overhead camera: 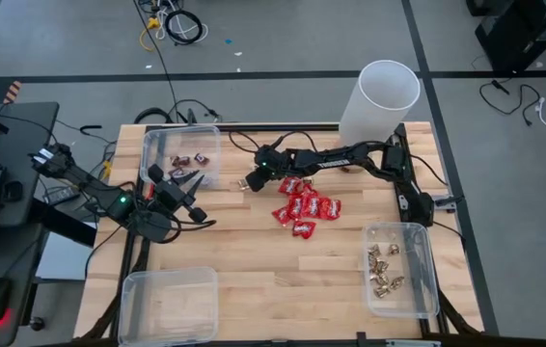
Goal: Sort candy
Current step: Put the gold chocolate into the bottom right transparent bin
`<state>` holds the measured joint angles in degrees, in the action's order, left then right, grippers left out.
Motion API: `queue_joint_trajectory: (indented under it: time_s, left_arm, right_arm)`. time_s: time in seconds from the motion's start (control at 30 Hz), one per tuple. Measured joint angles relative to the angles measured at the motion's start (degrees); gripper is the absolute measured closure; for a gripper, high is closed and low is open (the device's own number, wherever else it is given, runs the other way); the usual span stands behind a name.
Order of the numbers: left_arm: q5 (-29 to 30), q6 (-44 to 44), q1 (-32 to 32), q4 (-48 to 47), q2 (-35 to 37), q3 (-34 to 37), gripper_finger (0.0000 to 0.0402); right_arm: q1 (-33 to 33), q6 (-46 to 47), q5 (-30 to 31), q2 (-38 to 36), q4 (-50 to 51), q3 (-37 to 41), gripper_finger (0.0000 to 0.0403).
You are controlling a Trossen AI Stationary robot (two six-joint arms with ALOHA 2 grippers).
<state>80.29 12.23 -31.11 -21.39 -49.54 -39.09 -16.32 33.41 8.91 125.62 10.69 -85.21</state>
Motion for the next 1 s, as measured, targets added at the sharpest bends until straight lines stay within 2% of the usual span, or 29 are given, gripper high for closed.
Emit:
queue_joint_trajectory:
  time_s: [0.3,0.53,0.8,0.93,1.0]
  left_arm:
    - [0.0,0.0,0.0,0.0,0.0,0.0,0.0319]
    - [0.0,0.0,0.0,0.0,0.0,0.0,0.0319]
    - [0.0,0.0,0.0,0.0,0.0,0.0,0.0319]
    - [-1.1,0.0,0.0,-0.3,0.0,0.0,0.0319]
    - [-1.1,0.0,0.0,-0.4,0.0,0.0,0.0319]
  right_arm:
    - [0.0,-1.1,0.4,0.6,0.0,0.0,0.0325]
    - [0.0,-4.4,0.4,0.7,0.1,0.0,0.0396]
    - [0.0,-6.7,-0.1,0.7,2.7,-0.1,0.0402]
    - [0.0,-7.5,4.5,-1.3,2.5,0.0,0.0403]
    - [0.0,-7.8,4.7,-2.5,1.9,-1.2,0.0403]
